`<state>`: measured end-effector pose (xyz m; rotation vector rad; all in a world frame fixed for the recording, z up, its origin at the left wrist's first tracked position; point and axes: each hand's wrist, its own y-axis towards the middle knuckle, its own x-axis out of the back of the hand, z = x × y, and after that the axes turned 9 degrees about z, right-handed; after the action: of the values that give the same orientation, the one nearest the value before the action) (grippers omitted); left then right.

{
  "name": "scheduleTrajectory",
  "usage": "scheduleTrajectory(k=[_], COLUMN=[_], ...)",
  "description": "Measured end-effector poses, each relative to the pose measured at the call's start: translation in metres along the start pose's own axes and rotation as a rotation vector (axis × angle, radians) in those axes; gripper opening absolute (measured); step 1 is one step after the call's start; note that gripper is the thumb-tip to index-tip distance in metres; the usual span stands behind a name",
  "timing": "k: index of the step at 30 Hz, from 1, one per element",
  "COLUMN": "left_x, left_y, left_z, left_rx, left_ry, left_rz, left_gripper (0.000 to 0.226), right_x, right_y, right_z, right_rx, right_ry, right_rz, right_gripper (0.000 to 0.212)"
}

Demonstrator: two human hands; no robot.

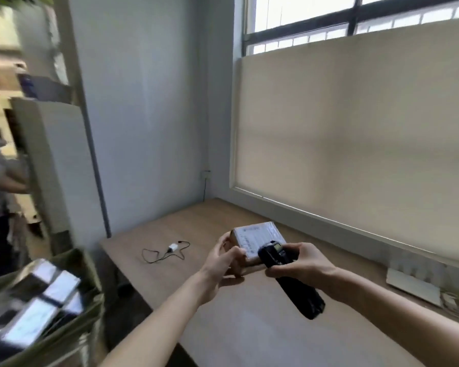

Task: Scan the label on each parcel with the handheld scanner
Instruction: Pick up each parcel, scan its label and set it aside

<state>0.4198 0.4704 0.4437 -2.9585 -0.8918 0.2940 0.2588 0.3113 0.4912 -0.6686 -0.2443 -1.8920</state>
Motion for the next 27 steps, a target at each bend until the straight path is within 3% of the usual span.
scheduleTrajectory(k=[5,9,11,15,23,27], left_x=[0.17,0.289,0.341,0.434,0.586,0.66], left_y=[-0.066,-0.123,-0.149,-0.189,-0.229,-0.226], left_z=[-0.006,0.0,0.003,0.019,0.051,0.063], left_rx=[-0.038,-0.047,-0.053,-0.03,0.079,0.097], left_ry=[-0.019,0.009,0.026,-0.051,-0.022,-0.083], left_rz=[-0.216,-0.409,-0.508,-0.671,-0.877,-1.061], left_gripper=[0.064,0.074,0.073,0.046,0.057,0.037], right_x=[-0.149,-0.267,-0.32,-0.411,-0.559,-0.618], right_y=[0.083,0.134,0.156,0.199,0.305,0.37], right_z=[0.09,0.146,0.171,0.215,0.268,0.284], right_rx=[0.147,0.232,0.281,0.362,0.386,0.383], right_ry=[0.058,0.051,0.064,0.004,-0.141,-0.167], right_rz=[0.105,0.242,0.29,0.444,0.677,0.707], right_gripper=[0.053,0.063,0.057,0.065,0.055,0.047])
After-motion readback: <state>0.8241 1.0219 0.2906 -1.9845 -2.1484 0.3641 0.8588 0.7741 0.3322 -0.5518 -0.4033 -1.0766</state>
